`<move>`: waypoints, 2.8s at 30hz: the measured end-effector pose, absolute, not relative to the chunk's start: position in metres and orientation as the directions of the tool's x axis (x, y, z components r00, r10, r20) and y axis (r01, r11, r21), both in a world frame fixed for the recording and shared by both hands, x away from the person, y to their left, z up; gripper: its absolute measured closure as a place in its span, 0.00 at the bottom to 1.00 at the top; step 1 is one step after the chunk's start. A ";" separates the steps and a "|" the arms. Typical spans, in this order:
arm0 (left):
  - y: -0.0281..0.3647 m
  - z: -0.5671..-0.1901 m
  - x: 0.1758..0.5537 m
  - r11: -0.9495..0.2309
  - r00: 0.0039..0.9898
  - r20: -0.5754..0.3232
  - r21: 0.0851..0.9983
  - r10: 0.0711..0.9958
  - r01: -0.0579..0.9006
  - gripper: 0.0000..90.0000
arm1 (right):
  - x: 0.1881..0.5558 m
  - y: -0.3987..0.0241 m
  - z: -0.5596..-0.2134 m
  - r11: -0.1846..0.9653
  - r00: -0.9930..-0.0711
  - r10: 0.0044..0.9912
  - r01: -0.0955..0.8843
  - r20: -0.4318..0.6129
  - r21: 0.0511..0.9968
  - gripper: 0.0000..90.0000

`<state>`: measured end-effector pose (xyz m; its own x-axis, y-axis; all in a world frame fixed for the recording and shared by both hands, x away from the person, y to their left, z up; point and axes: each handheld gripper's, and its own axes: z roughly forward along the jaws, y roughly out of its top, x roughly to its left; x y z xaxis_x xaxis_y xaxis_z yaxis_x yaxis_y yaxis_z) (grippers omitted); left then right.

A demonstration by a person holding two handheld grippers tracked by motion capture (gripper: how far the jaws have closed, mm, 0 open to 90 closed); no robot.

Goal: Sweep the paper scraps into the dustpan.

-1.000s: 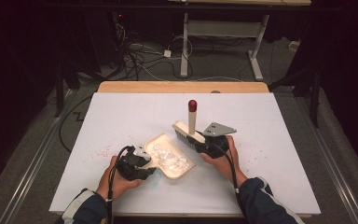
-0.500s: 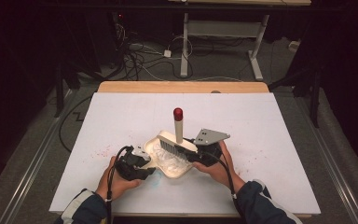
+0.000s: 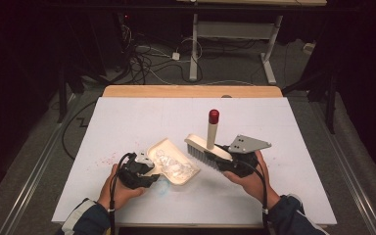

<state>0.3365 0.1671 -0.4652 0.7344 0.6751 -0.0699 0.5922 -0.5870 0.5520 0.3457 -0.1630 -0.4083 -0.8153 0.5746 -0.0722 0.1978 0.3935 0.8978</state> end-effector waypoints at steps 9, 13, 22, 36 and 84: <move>0.168 -0.464 0.338 -0.587 0.727 -0.056 0.549 0.684 0.595 0.71 | 0.342 -0.162 -0.435 0.433 -0.820 0.572 0.281 -0.021 0.857 0.75; 0.167 -0.465 0.338 -0.583 0.721 -0.054 0.549 0.690 0.599 0.71 | 0.336 -0.145 -0.438 0.442 -0.835 0.549 0.260 -0.029 0.859 0.75; 0.167 -0.464 0.337 -0.572 0.714 -0.055 0.557 0.698 0.602 0.71 | 0.332 -0.134 -0.439 0.431 -0.836 0.547 0.240 -0.041 0.870 0.75; 0.173 -0.463 0.338 -0.576 0.717 -0.046 0.561 0.695 0.594 0.71 | 0.337 -0.155 -0.423 0.376 -0.818 0.574 0.230 -0.031 0.898 0.75; 0.163 -0.462 0.336 -0.582 0.716 -0.025 0.562 0.698 0.587 0.71 | 0.353 -0.123 -0.446 0.392 -0.806 0.588 0.218 -0.061 0.894 0.75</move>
<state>0.3359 0.1626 -0.4622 0.7160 0.6977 -0.0253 0.5874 -0.5824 0.5620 0.3534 -0.1227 -0.4461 -0.8064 0.5882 -0.0608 0.2185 0.3919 0.8937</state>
